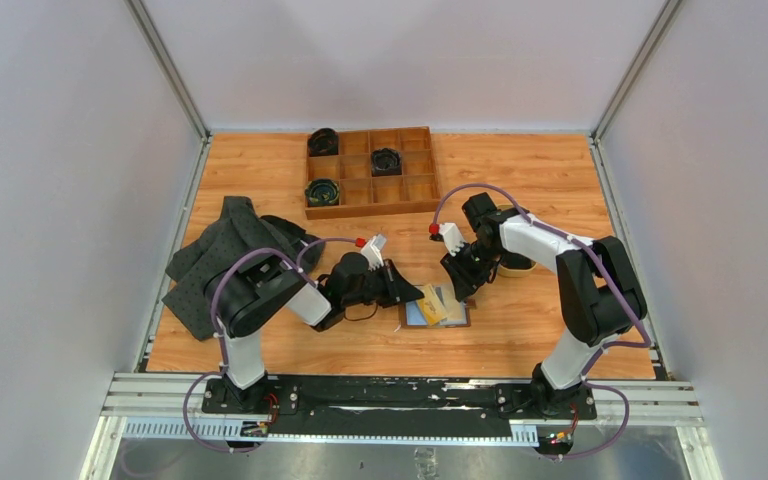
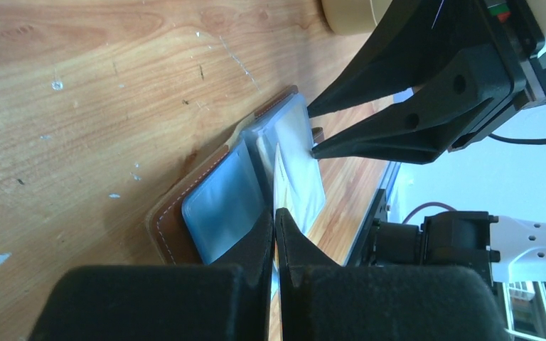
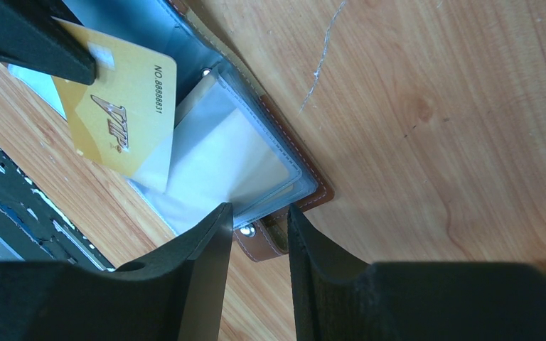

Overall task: Put the credit cards into the card holder
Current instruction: Insert the credit card into the card holder.

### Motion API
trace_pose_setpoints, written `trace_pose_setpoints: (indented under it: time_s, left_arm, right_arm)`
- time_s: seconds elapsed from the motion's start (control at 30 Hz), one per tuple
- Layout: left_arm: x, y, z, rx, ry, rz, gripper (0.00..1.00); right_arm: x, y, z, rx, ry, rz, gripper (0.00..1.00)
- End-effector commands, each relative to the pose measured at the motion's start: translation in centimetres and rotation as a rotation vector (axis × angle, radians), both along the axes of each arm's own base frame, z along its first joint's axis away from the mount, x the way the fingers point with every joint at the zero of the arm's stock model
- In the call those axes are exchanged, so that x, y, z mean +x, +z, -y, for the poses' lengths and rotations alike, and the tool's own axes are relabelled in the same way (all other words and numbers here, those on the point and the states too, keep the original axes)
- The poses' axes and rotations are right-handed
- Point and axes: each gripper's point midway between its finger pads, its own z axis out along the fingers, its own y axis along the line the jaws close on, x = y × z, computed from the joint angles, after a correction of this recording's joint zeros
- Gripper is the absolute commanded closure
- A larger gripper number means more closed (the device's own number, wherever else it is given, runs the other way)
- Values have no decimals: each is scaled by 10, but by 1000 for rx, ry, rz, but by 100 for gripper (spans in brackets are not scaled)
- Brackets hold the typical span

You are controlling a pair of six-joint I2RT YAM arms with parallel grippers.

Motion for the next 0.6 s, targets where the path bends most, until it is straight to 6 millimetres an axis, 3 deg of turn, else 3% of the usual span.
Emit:
trace_pose_setpoints:
  time_s: [0.0, 0.57]
  left_arm:
    - [-11, -14, 2, 29, -19, -48, 100]
    - [-18, -38, 8, 105, -60, -188, 100]
  right_arm:
    - [7, 5, 0, -21, 12, 50, 62]
    - [7, 8, -2, -13, 14, 59, 62]
